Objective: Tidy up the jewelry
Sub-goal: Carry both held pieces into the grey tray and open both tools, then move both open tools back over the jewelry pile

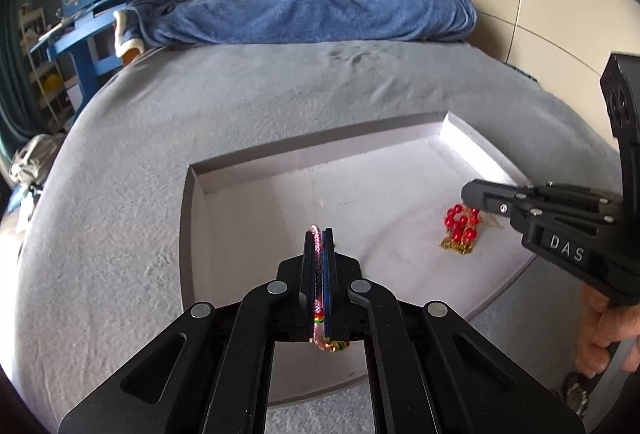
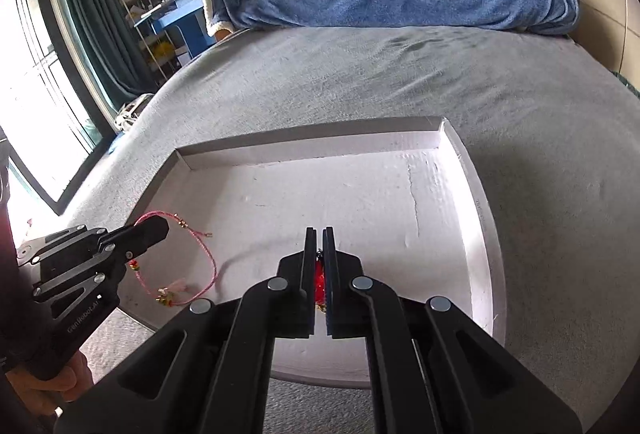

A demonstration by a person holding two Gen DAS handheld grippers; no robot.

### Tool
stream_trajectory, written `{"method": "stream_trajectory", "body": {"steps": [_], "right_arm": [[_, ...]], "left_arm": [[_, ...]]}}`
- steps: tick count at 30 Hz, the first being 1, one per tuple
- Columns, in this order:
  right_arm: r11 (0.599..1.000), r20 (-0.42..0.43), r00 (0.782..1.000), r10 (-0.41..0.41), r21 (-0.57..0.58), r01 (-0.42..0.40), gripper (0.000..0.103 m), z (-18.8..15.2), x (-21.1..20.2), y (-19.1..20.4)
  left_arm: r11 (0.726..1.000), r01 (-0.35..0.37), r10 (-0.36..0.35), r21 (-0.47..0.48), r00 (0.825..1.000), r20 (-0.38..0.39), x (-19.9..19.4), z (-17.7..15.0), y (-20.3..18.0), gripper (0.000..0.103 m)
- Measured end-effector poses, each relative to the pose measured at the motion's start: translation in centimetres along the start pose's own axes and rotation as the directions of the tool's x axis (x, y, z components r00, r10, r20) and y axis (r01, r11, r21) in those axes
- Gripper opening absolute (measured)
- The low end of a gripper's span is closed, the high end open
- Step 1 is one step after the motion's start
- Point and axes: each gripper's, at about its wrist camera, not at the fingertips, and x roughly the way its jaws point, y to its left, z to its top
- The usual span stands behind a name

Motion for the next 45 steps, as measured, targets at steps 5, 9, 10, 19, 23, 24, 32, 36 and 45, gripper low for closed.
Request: {"method": "stream_trajectory", "body": {"steps": [5,9,10,19,23,24,32,36,45], "right_arm": [[0.999,0.003,1.000,-0.025,-0.029,0.025,0.030,-0.3,-0.1,0.4],[0.998,0.044,0.998,-0.035,-0.045,0.037,0.051,-1.2,-1.5,0.4],[0.998,0.050,0.998,-0.037,-0.053,0.040,0.055,-1.4,-1.8,0.5],[0.993,0.143,0.988,-0.063,-0.089,0.077,0.082,-4.4,-6.9,1.1],[0.993,0.167,0.983,-0.076,-0.081,0.091,0.089,-5.7,-9.0,1.3],[0.993,0.171,0.982,-0.076,-0.080,0.090,0.089,-6.1,-9.4,1.3],[0.995,0.197,0.977,-0.083,-0.045,0.093,0.096,-9.8,-13.5,1.6],[0.995,0.200,0.976,-0.082,-0.034,0.091,0.097,-11.2,-14.7,1.6],[0.994,0.244,0.965,-0.098,-0.032,0.109,0.097,-13.9,-17.9,1.3]], "left_arm": [[1.000,-0.023,0.022,0.021,0.999,0.023,-0.5,-0.6,-0.4,0.057],[0.999,-0.030,0.028,0.026,0.998,0.063,-2.0,-1.0,-0.5,0.078],[0.999,-0.033,0.031,0.024,0.997,0.071,-2.4,-1.0,-0.4,0.078],[0.998,-0.044,0.050,-0.040,0.987,0.152,-7.5,-3.6,-0.3,0.094],[0.998,-0.040,0.049,-0.058,0.987,0.154,-9.3,-5.1,-0.4,0.095],[0.997,-0.036,0.046,-0.063,0.987,0.155,-9.8,-5.5,-0.5,0.095],[0.996,-0.007,0.021,-0.084,0.985,0.170,-13.4,-8.6,-1.8,0.096],[0.998,0.000,0.012,-0.067,0.985,0.173,-14.7,-9.8,-2.8,0.096],[0.997,0.006,0.008,-0.071,0.982,0.189,-17.1,-12.5,-3.6,0.097]]}}
